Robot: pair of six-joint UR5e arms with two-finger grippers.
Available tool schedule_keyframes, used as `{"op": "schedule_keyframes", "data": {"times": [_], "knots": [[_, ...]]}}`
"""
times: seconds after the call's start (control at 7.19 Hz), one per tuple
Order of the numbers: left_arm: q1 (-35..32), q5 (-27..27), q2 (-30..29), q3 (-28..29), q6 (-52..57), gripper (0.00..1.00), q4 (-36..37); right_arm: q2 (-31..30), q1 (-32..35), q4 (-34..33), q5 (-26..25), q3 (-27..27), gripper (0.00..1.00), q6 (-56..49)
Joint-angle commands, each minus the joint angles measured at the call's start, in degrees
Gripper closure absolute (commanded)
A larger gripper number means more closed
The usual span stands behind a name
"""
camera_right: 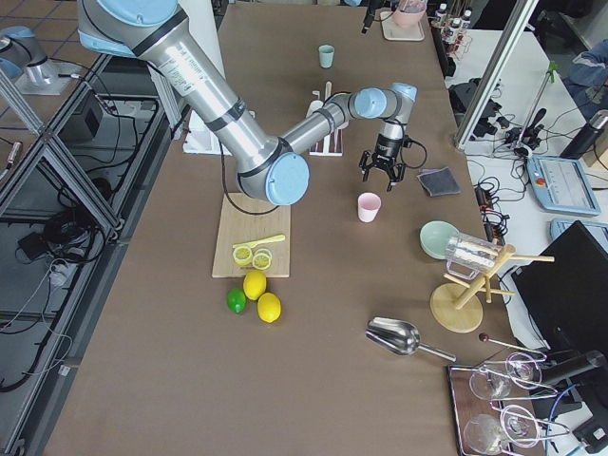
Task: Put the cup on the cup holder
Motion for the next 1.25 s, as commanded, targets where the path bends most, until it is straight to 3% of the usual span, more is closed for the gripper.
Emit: {"op": "schedule_keyframes", "data": {"times": [0.0, 0.42, 0.7, 1.11], "knots": [[2.8, -0.1, -0.6, 4.6, 0.1, 0.02, 0.0, 0.7, -3.7, 0.1, -6.2, -1.7, 0.01, -0.2], [2.7, -0.2, -2.3, 6.5, 5.0, 0.02, 5.4, 0.6, -4.6, 0.5, -6.6, -3.7, 0.01, -2.5], [2.8, -1.2, -6.6, 11.4, 9.5, 0.02, 11.1, 0.6, -6.1, 0.7, -8.7, -5.5, 0.01, -2.7], [3.6, -8.1, -7.0, 15.9, 9.0, 0.02, 11.2, 0.4, -7.0, 4.3, -10.2, -9.0, 0.01, -3.1]]}}
